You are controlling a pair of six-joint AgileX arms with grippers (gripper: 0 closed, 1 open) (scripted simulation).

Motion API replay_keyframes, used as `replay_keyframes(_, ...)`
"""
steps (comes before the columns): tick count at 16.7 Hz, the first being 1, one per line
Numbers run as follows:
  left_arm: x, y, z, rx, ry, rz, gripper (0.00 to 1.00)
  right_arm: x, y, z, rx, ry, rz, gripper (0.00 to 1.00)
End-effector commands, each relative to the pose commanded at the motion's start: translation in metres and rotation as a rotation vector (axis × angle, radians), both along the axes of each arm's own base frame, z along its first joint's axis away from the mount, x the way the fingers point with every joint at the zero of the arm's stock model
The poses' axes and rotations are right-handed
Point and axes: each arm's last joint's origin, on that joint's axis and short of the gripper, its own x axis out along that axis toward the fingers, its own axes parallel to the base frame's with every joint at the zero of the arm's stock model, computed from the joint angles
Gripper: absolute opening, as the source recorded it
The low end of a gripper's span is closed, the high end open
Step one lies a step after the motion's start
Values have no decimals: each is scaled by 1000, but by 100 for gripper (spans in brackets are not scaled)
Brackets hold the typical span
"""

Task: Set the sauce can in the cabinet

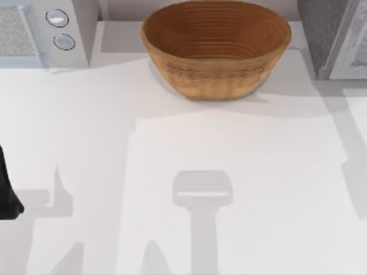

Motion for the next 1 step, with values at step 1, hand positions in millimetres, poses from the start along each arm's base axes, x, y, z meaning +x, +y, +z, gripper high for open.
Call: replay_keyframes(1, 0, 0, 0, 0, 0, 0, 100, 0, 0, 0, 0, 0, 0, 100)
